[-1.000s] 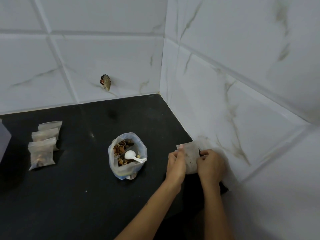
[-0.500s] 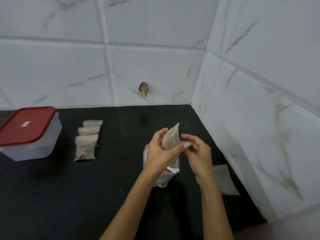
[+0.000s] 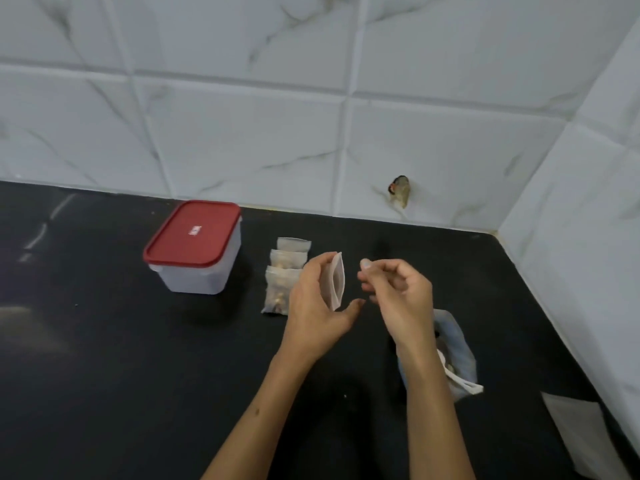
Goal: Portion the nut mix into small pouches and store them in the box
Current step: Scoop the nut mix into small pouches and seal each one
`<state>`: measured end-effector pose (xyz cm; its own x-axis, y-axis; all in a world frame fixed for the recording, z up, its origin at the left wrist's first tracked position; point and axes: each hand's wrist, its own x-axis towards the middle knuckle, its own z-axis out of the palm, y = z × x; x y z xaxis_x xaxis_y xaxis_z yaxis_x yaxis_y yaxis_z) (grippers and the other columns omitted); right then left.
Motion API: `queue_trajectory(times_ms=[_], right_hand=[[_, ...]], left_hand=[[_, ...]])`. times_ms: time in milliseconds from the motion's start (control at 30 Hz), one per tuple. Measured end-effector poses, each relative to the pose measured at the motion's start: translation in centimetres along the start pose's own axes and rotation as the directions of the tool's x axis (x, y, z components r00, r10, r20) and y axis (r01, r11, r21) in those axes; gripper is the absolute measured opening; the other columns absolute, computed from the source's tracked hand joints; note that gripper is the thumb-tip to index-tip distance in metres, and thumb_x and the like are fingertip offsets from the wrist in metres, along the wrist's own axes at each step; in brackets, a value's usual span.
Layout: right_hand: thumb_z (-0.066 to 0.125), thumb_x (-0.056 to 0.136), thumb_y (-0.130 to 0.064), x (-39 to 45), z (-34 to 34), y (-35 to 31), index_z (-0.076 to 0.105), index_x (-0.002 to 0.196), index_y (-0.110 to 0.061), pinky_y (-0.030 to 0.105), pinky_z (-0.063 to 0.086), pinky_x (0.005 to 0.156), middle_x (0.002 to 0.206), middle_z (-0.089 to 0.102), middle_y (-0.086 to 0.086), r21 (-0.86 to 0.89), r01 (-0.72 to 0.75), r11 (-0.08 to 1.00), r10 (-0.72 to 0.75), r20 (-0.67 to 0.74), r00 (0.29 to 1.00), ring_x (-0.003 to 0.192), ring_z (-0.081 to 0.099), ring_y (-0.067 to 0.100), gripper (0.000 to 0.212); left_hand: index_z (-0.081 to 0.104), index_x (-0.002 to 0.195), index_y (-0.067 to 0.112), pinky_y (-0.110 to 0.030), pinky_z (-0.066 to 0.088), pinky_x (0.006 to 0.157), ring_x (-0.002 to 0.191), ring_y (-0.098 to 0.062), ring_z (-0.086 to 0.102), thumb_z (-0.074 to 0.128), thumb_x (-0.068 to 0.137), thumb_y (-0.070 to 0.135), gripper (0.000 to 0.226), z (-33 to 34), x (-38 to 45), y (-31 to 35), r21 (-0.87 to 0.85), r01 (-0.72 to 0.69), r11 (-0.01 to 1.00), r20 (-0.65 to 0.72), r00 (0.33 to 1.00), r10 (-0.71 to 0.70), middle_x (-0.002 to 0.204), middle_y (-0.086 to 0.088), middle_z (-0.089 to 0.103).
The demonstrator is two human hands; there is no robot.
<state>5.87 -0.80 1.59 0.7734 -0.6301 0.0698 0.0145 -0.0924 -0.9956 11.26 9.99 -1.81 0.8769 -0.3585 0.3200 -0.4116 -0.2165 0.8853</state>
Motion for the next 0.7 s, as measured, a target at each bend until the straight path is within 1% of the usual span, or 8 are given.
queue_trajectory(times_ms=[100, 167, 267, 367, 433, 533, 600, 700], right_hand=[[0.074, 0.079, -0.019, -0.3, 1.8, -0.8, 0.067, 0.081, -0.021, 0.023, 0.054, 0.067, 0.077, 0.071, -0.003, -0.152, 0.031, 0.988, -0.007, 0.151, 0.989, 0.075, 0.068, 0.007, 0.007], [0.072, 0.079, -0.012, -0.4, 2.7, -0.8, 0.067, 0.077, -0.024, 0.019, 0.051, 0.064, 0.073, 0.069, -0.006, -0.256, 0.064, 0.965, -0.019, 0.174, 0.984, 0.072, 0.066, 0.002, 0.014], [0.067, 0.082, -0.008, -0.3, 3.3, -0.5, 0.066, 0.075, -0.031, 0.019, 0.052, 0.067, 0.074, 0.068, -0.014, -0.438, 0.142, 0.887, -0.074, 0.168, 0.983, 0.072, 0.064, -0.003, 0.024], [0.06, 0.087, -0.009, -0.5, 3.6, -0.6, 0.071, 0.087, -0.033, 0.021, 0.053, 0.072, 0.087, 0.066, -0.018, -0.582, 0.192, 0.79, -0.102, 0.184, 0.978, 0.08, 0.062, -0.001, 0.026], [0.062, 0.086, -0.011, -0.4, 3.6, -0.6, 0.073, 0.098, -0.029, 0.025, 0.053, 0.078, 0.094, 0.064, -0.016, -0.598, 0.187, 0.779, -0.072, 0.211, 0.975, 0.088, 0.061, 0.002, 0.024], [0.07, 0.081, -0.019, -0.5, 3.4, -0.6, 0.071, 0.109, -0.031, 0.029, 0.054, 0.083, 0.105, 0.066, -0.015, -0.538, 0.164, 0.826, -0.034, 0.244, 0.969, 0.096, 0.061, 0.002, 0.03], [0.071, 0.08, -0.02, -0.7, 3.3, -0.9, 0.071, 0.108, -0.031, 0.03, 0.055, 0.083, 0.098, 0.067, -0.018, -0.49, 0.142, 0.86, -0.024, 0.24, 0.97, 0.094, 0.062, 0.0, 0.029], [0.07, 0.081, -0.018, -1.0, 2.9, -1.3, 0.071, 0.092, -0.038, 0.032, 0.055, 0.082, 0.084, 0.069, -0.014, -0.436, 0.129, 0.891, -0.036, 0.214, 0.976, 0.088, 0.065, 0.002, 0.023]], left_hand=[[0.045, 0.131, 0.022, -0.007, 0.039, 0.092, 0.115, -0.001, 0.05, 0.081, 0.071, 0.022, 0.071, -1.5, 0.5, -0.9, 0.06, -0.011, 0.998, -0.008, 1.0, 0.012, 0.124, 0.01, 0.053], [0.045, 0.129, 0.024, -0.002, 0.038, 0.088, 0.113, -0.001, 0.05, 0.082, 0.069, 0.02, 0.071, -2.2, 0.9, -1.7, 0.082, -0.024, 0.996, 0.002, 1.0, 0.023, 0.123, 0.01, 0.053], [0.046, 0.124, 0.026, -0.009, 0.041, 0.09, 0.113, -0.002, 0.05, 0.085, 0.066, 0.022, 0.071, -2.7, 1.2, -2.5, 0.132, -0.06, 0.989, 0.037, 0.998, 0.056, 0.121, 0.012, 0.052], [0.048, 0.122, 0.025, -0.016, 0.043, 0.092, 0.113, -0.002, 0.05, 0.084, 0.067, 0.022, 0.066, -2.7, 1.3, -3.0, 0.135, -0.092, 0.987, 0.048, 0.995, 0.086, 0.119, 0.013, 0.052], [0.049, 0.123, 0.02, -0.019, 0.044, 0.093, 0.112, -0.003, 0.05, 0.084, 0.067, 0.02, 0.065, -2.6, 1.4, -3.3, 0.147, -0.127, 0.981, 0.06, 0.991, 0.119, 0.119, 0.011, 0.053], [0.05, 0.123, 0.016, -0.015, 0.042, 0.092, 0.11, -0.002, 0.05, 0.082, 0.068, 0.019, 0.064, -2.5, 1.4, -3.6, 0.156, -0.17, 0.973, 0.067, 0.985, 0.161, 0.118, 0.009, 0.054], [0.05, 0.125, 0.014, -0.017, 0.043, 0.094, 0.11, -0.002, 0.05, 0.079, 0.069, 0.022, 0.064, -2.3, 1.3, -3.5, 0.165, -0.207, 0.964, 0.075, 0.978, 0.197, 0.118, 0.006, 0.055], [0.049, 0.128, 0.013, -0.029, 0.046, 0.097, 0.111, -0.007, 0.053, 0.075, 0.068, 0.025, 0.066, -1.4, 0.9, -3.4, 0.172, -0.233, 0.957, 0.063, 0.972, 0.225, 0.119, 0.004, 0.057]])
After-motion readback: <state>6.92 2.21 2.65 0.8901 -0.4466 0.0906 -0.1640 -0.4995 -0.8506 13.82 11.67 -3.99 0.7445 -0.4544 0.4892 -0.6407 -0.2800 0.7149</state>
